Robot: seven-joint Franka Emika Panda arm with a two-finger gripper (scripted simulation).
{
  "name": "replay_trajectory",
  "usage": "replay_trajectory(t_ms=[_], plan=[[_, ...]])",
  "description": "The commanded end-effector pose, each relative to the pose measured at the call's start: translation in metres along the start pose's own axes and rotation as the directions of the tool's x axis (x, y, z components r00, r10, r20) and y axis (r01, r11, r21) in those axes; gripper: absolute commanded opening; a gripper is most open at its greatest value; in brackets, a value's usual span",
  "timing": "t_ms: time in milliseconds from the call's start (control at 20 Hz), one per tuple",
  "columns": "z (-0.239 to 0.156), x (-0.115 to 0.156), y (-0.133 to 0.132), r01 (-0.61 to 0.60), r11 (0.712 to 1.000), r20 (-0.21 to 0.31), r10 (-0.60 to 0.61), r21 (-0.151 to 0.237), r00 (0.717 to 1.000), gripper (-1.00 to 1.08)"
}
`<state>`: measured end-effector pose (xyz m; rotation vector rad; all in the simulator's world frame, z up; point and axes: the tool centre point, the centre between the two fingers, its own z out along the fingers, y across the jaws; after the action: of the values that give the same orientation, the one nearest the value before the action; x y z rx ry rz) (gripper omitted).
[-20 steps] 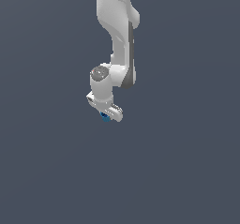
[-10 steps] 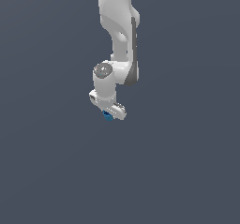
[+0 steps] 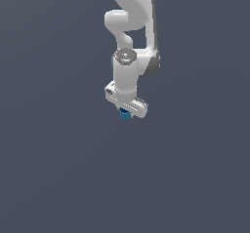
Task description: Pick up the object and move it to a goal position.
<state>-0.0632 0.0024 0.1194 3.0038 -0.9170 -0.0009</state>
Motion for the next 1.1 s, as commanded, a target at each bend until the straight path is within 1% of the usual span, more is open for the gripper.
replay_trajectory(t_ms=[0, 300, 550, 800, 1050], plan=[[-0.023, -0.011, -0.019, 0.000, 1.000, -0.002, 0.000, 0.000, 1.000, -1.00], [-0.072, -0.034, -0.061, 0.000, 1.000, -0.002, 0.000, 0.000, 1.000, -1.00], [-0.100, -0.046, -0.087, 0.000, 1.000, -0.002, 0.000, 0.000, 1.000, -1.00], [-0.116, -0.053, -0.102, 0.000, 1.000, -0.001, 0.000, 0.000, 1.000, -1.00], [-0.119, -0.054, -0.106, 0.001, 1.000, -0.001, -0.001, 0.001, 1.000, -1.00]])
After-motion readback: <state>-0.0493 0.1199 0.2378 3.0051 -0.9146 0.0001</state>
